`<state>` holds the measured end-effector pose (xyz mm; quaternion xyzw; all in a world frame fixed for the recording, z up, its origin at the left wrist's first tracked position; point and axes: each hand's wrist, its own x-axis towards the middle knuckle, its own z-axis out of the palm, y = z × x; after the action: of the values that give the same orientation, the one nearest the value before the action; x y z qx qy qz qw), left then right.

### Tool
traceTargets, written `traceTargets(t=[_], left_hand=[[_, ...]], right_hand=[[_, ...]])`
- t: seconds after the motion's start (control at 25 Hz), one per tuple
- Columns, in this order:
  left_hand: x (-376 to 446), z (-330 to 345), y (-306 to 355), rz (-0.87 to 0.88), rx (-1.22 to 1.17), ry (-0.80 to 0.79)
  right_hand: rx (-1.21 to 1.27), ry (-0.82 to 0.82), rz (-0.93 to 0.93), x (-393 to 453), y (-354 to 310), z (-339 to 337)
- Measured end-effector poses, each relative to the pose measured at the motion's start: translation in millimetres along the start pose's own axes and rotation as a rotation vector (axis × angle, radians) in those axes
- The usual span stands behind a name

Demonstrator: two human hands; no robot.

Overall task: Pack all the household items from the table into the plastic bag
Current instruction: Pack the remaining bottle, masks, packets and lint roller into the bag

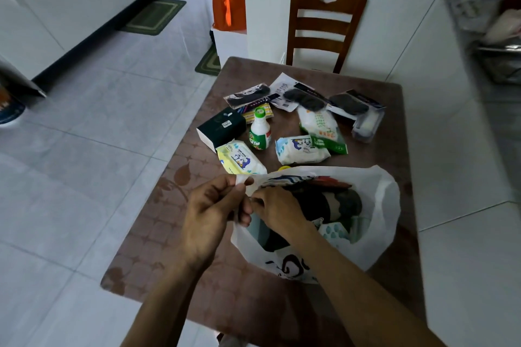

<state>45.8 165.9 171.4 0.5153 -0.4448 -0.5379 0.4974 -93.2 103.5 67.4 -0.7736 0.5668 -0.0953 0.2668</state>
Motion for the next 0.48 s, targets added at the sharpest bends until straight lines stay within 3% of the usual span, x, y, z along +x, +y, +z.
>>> traceTargets(t=[0.24,0.36,0.48], left_hand=[[1.5,-5.1,4.0,-0.033,0.099,0.016],[3.8,-8.8,1.7,-0.045,0.207,0.076],[18.6,-11.8,-13.5,-0.085,0.273,0.238]], right_hand=[[0.028,0.057,0.098,-9.8,-11.0,8.0],[0.173,0.264,0.078,-33.6,4.8,-14.1],[0.357,0.511,0.027,-39.6,9.8,-55.6]])
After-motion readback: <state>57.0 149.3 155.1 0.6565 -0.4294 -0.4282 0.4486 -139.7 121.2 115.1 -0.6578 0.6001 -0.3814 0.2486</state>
